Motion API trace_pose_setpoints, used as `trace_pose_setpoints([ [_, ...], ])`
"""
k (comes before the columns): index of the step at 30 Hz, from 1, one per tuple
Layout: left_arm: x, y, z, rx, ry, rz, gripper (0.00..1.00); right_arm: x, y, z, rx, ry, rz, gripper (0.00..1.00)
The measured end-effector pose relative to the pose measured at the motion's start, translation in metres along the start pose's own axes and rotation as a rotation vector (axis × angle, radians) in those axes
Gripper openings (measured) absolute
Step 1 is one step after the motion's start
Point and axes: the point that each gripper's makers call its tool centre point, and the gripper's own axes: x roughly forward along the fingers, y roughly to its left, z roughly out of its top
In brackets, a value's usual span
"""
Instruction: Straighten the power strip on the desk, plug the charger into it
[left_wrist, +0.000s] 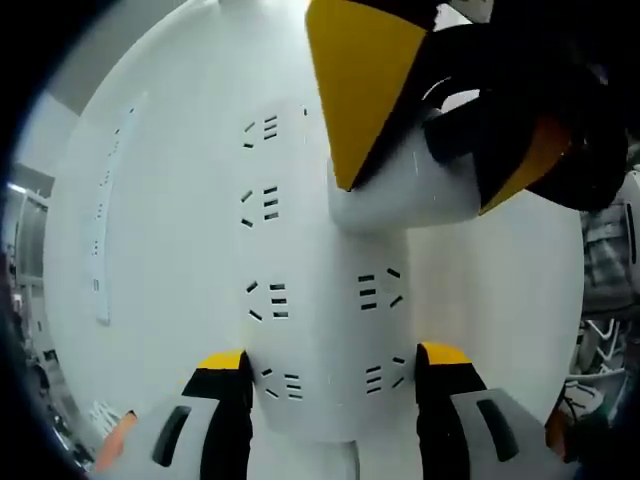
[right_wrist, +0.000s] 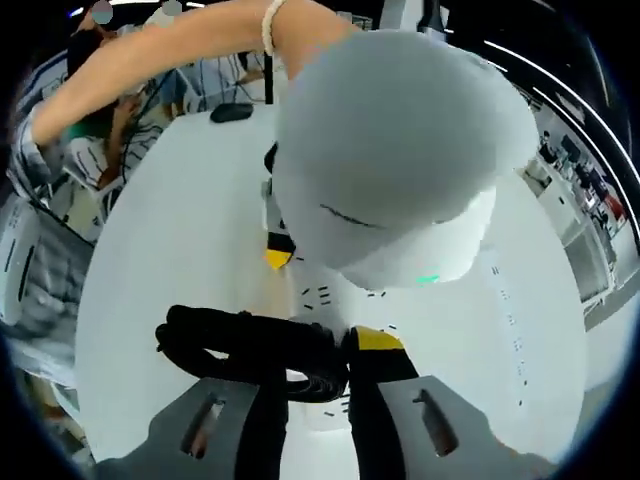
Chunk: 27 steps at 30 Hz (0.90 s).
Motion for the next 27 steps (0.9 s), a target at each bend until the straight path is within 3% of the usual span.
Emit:
trace_pose_setpoints([
  [8, 0.000, 0.001, 0.000, 0.007, -0.030, -0.001, 0.65, -0.001, -0.008, 0.001, 0.126, -0.136, 0.133, 0.19],
  [11, 0.000, 0.001, 0.001, 0.013, -0.028, 0.000, 0.65, -0.002, -0.011, 0.000, 0.130, -0.143, 0.141, 0.19],
  [12, 0.000, 0.001, 0.001, 0.015, -0.027, 0.000, 0.65, -0.002, -0.008, 0.001, 0.133, -0.135, 0.136, 0.19],
  [15, 0.000, 0.001, 0.002, 0.020, -0.019, -0.001, 0.66, -0.002, -0.001, -0.002, -0.018, -0.035, 0.006, 0.19],
  [16, 0.000, 0.001, 0.002, 0.022, -0.013, -0.001, 0.66, -0.001, -0.001, -0.002, -0.042, -0.031, 0.001, 0.19],
  [19, -0.001, 0.001, 0.002, 0.026, 0.000, 0.000, 0.66, -0.002, -0.004, 0.001, 0.069, -0.117, 0.104, 0.19],
  [21, -0.001, 0.001, 0.001, 0.027, 0.004, 0.000, 0.66, -0.002, -0.010, 0.002, 0.145, -0.178, 0.111, 0.19],
  [22, -0.001, 0.001, 0.001, 0.027, 0.002, 0.000, 0.66, -0.003, -0.008, 0.002, 0.105, -0.177, 0.073, 0.20],
  [24, -0.002, 0.000, 0.001, 0.028, -0.005, 0.000, 0.66, -0.005, -0.001, -0.003, -0.084, -0.071, -0.055, 0.20],
  [25, -0.002, 0.000, 0.001, 0.034, -0.007, -0.001, 0.66, -0.003, 0.000, -0.002, -0.075, -0.063, -0.049, 0.20],
  [27, -0.002, 0.000, 0.001, 0.033, -0.002, -0.001, 0.66, -0.003, -0.005, 0.000, 0.019, -0.087, 0.048, 0.20],
])
